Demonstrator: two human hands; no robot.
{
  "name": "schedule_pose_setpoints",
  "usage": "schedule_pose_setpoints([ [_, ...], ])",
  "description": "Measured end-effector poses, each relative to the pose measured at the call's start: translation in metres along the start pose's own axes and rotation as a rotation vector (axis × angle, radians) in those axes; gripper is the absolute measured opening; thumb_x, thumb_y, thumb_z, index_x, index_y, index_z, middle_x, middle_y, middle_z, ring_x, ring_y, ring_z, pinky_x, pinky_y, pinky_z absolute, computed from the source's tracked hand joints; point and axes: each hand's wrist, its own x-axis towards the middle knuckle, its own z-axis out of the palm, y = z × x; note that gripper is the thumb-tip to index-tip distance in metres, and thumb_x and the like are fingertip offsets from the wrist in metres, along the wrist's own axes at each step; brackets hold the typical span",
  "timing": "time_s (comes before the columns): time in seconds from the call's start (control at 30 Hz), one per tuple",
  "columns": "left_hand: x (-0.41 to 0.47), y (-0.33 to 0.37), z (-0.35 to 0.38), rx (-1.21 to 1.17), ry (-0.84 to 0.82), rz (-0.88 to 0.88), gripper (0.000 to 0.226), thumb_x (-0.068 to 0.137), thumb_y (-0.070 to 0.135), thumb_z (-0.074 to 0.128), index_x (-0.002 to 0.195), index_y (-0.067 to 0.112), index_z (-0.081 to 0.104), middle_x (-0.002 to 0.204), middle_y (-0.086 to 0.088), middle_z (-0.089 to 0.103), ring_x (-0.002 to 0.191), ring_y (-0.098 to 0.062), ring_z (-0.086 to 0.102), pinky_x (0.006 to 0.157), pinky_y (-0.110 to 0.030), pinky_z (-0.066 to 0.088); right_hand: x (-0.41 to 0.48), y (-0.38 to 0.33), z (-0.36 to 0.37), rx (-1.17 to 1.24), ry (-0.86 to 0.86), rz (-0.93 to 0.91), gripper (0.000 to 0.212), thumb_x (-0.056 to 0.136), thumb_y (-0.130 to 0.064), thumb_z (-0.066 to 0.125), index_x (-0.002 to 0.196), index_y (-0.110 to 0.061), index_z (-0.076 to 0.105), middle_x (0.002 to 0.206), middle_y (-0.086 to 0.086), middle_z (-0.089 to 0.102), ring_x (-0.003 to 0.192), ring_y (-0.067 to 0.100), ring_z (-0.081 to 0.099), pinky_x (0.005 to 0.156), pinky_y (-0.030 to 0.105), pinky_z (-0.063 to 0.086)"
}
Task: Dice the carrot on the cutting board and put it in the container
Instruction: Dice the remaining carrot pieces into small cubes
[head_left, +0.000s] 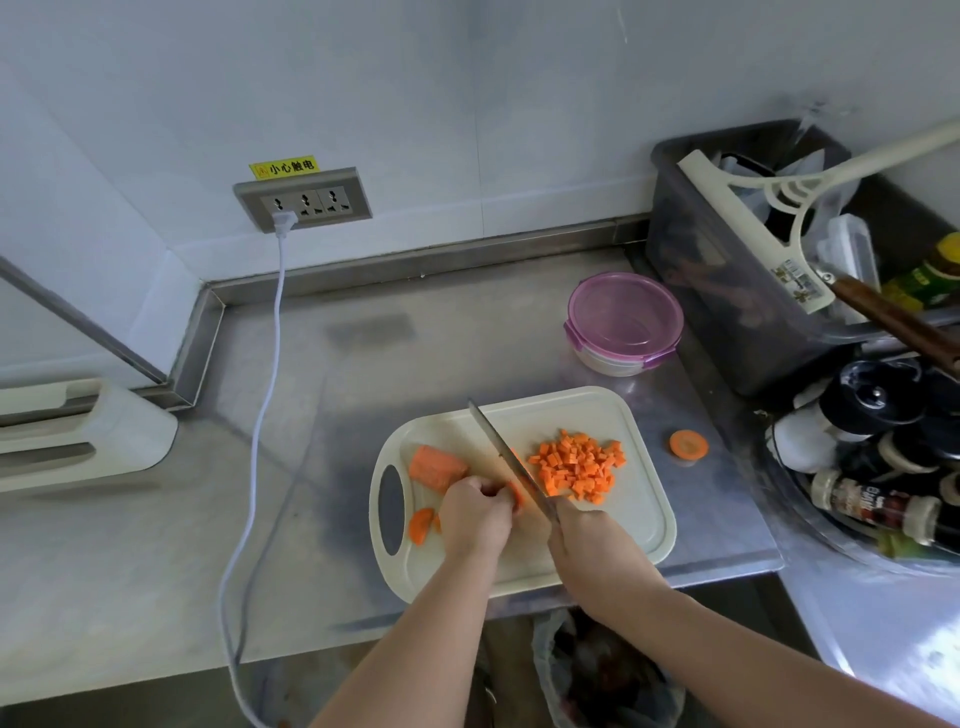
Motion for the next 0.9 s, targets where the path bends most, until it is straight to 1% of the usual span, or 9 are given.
schedule_pose_setpoints([
  [0.1,-0.001,-0.001,-0.016,0.026,0.062,0.048,0.009,0.087,0.017,0.061,0.083,0.017,0.068,0.080,-0.003,0.072,0.077,-0.021,0.069,0.079,-0.040,0.057,-0.010,0.012,-0.010,-0.034,0.050,-0.078,0.038,0.102,-0.016,0.034,0.140,-0.017,0.037,0.093,0.007,0.062,0.074,0.023,0.055,0.063,0.031,0.043],
  [0.2,-0.005,0.012,-0.055,-0.168,0.292,0.106,0.008,0.091,0.016,0.057,0.090,0.013,0.065,0.081,-0.004,0.070,0.063,-0.012,0.065,0.065,-0.027,0.055,-0.022,0.025,-0.017,-0.197,0.077,-0.206,0.038,0.103,-0.023,0.031,0.141,-0.025,0.032,0.094,-0.001,0.060,0.081,0.021,0.062,0.069,0.032,0.052],
  [0.3,-0.014,0.033,-0.089,-0.126,0.518,0.315,0.011,0.091,0.015,0.057,0.099,0.014,0.065,0.091,0.003,0.066,0.083,-0.010,0.062,0.075,-0.018,0.043,-0.030,0.036,-0.019,-0.352,0.133,-0.355,0.041,0.099,-0.030,0.045,0.139,-0.028,0.040,0.093,-0.004,0.064,0.071,0.023,0.062,0.061,0.035,0.054],
  [0.37,-0.020,0.043,-0.092,0.023,0.354,0.471,0.009,0.090,0.015,0.061,0.097,0.019,0.065,0.084,0.014,0.063,0.077,0.002,0.058,0.072,-0.010,0.040,-0.029,0.040,-0.018,-0.460,0.139,-0.429,0.059,0.087,-0.026,0.064,0.142,-0.029,0.042,0.089,-0.003,0.064,0.065,0.023,0.060,0.051,0.030,0.048],
  [0.43,-0.025,0.043,-0.084,0.290,-0.014,0.545,0.011,0.085,0.019,0.068,0.094,0.026,0.065,0.082,0.021,0.060,0.077,0.003,0.057,0.071,-0.010,0.039,-0.026,0.040,-0.019,-0.570,0.084,-0.450,0.074,0.075,-0.019,0.075,0.142,-0.024,0.043,0.091,-0.001,0.064,0.065,0.023,0.059,0.052,0.028,0.043],
  [0.53,-0.027,0.031,-0.067,0.750,-0.363,0.599,0.033,0.082,0.036,0.072,0.113,0.028,0.065,0.105,0.020,0.061,0.100,-0.002,0.054,0.086,-0.016,0.040,-0.021,0.044,-0.023,-0.668,0.108,-0.442,0.071,0.049,-0.017,0.086,0.117,-0.021,0.065,0.071,-0.004,0.061,0.048,0.017,0.052,0.049,0.026,0.044],
  [0.67,-0.022,0.018,-0.051,0.931,-0.434,0.614,0.045,0.082,0.043,0.068,0.124,0.032,0.059,0.128,0.013,0.059,0.116,-0.010,0.052,0.099,-0.033,0.042,-0.016,0.056,-0.020,-0.682,0.059,-0.476,0.077,0.049,-0.014,0.084,0.122,-0.021,0.060,0.074,-0.004,0.061,0.052,0.018,0.055,0.059,0.027,0.047],
  [0.77,-0.018,0.014,-0.045,0.917,-0.436,0.648,0.041,0.085,0.038,0.065,0.125,0.031,0.059,0.127,0.014,0.060,0.115,-0.008,0.053,0.098,-0.030,0.043,-0.017,0.059,-0.023,-0.622,0.106,-0.577,0.069,0.088,-0.008,0.055,0.149,-0.020,0.024,0.114,0.005,0.057,0.092,0.027,0.058,0.089,0.033,0.041],
  [0.9,-0.015,0.012,-0.037,0.921,-0.425,0.661,0.039,0.087,0.035,0.062,0.126,0.027,0.060,0.128,0.014,0.058,0.114,-0.008,0.053,0.099,-0.030,0.042,-0.014,0.060,-0.023,-0.688,0.060,-0.553,0.071,0.093,-0.004,0.045,0.153,-0.017,0.007,0.128,0.009,0.048,0.108,0.030,0.052,0.100,0.036,0.033],
])
